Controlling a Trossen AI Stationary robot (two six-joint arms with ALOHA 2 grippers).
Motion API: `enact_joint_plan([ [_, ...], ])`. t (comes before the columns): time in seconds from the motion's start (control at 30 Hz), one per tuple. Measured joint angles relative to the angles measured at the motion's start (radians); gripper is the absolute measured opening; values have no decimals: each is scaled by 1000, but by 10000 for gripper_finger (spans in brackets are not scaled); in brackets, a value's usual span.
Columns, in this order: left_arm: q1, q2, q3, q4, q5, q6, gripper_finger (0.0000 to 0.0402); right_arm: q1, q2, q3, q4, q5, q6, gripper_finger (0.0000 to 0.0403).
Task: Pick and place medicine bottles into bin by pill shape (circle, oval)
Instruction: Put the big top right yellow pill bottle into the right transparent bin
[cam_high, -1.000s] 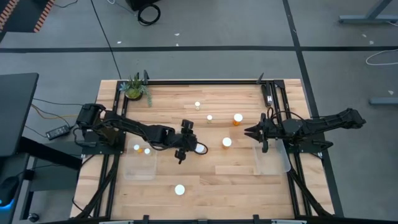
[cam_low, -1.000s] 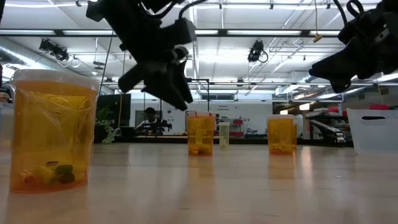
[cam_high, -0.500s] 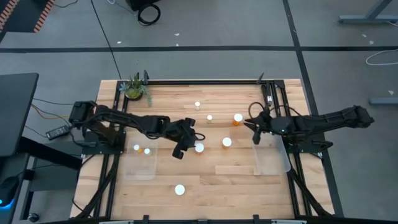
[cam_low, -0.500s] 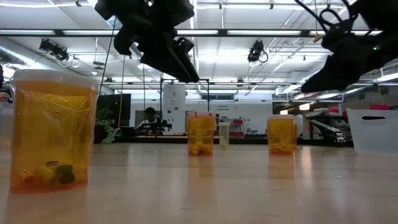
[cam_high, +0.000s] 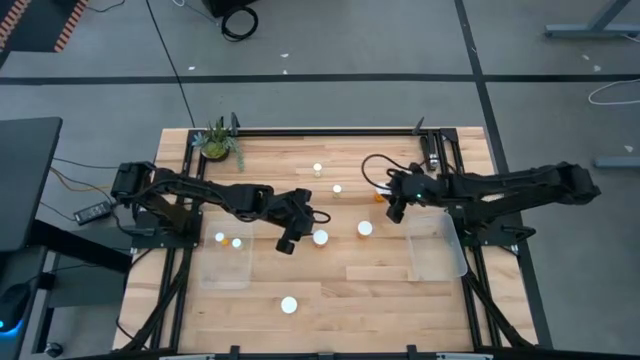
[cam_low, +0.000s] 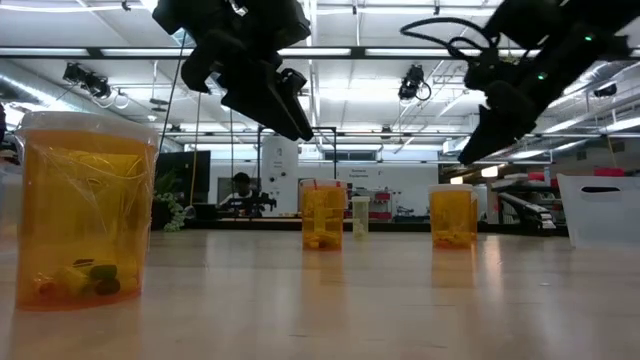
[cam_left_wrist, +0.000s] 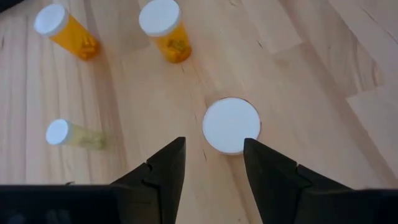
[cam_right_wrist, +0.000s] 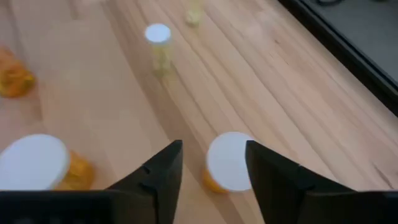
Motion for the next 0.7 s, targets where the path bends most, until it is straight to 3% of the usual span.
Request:
enact_joint_plan([
  [0.33, 7, 1, 0, 38, -24, -34, 172, -128, 185, 212, -181, -78, -16, 248],
  [0.7, 7, 2, 0, 43, -28, -33, 172, -224, 338, 416, -388, -136, 27, 271],
])
